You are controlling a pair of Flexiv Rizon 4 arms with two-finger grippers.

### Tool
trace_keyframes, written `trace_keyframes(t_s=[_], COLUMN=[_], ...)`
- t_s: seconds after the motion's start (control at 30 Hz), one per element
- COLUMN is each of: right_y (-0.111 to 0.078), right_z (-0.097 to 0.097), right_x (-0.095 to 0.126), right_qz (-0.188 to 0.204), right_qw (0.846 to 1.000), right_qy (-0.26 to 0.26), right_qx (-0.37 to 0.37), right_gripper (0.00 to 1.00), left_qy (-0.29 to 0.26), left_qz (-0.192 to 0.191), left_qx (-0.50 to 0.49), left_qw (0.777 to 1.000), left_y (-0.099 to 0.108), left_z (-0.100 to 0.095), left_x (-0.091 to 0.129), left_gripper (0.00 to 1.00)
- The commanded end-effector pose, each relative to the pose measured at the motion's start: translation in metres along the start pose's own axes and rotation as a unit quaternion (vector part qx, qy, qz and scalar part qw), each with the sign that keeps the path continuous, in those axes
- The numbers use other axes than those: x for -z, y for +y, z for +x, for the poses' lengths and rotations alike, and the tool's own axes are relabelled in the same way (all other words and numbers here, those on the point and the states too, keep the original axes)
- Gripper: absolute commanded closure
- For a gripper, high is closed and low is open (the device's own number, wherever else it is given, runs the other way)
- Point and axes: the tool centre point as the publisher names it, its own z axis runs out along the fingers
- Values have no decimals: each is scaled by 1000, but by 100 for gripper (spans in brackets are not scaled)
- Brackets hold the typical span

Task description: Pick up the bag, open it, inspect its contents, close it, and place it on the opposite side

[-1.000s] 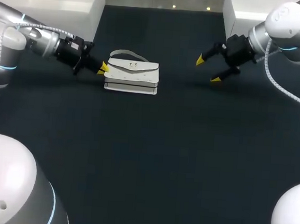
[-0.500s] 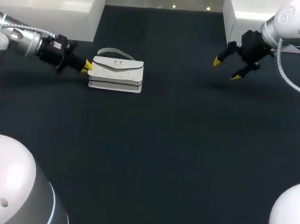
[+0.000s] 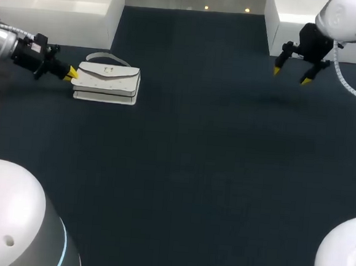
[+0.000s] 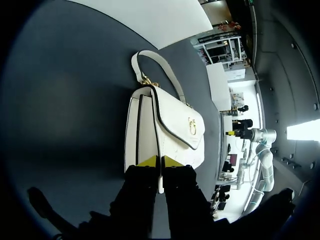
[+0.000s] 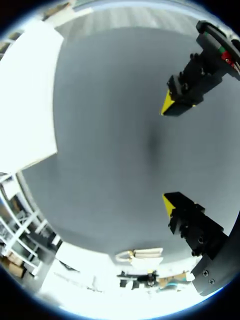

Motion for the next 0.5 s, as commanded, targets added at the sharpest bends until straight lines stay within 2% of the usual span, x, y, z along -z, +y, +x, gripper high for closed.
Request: trace_keyframes(t_s=[0.03,0.3,0.5], right_y=[1,12,14], right_z=[-3,-15,-16], right_x=[10,24,28], right_qz=[-6,-1,6], right_qw=[999,996,994], right_qy=[-41,-93,-107], right_qx=[3,3,0], right_gripper=[0,0,0], left_qy=[-5,-22,-23], left_qz=[3,13,20], left_qx=[3,8,10], left_qw=[1000,1000,999], left_y=[0,-3,-9], left_z=[-15,-42,-58], left_x=[21,46,64], left_gripper=[100,100,100])
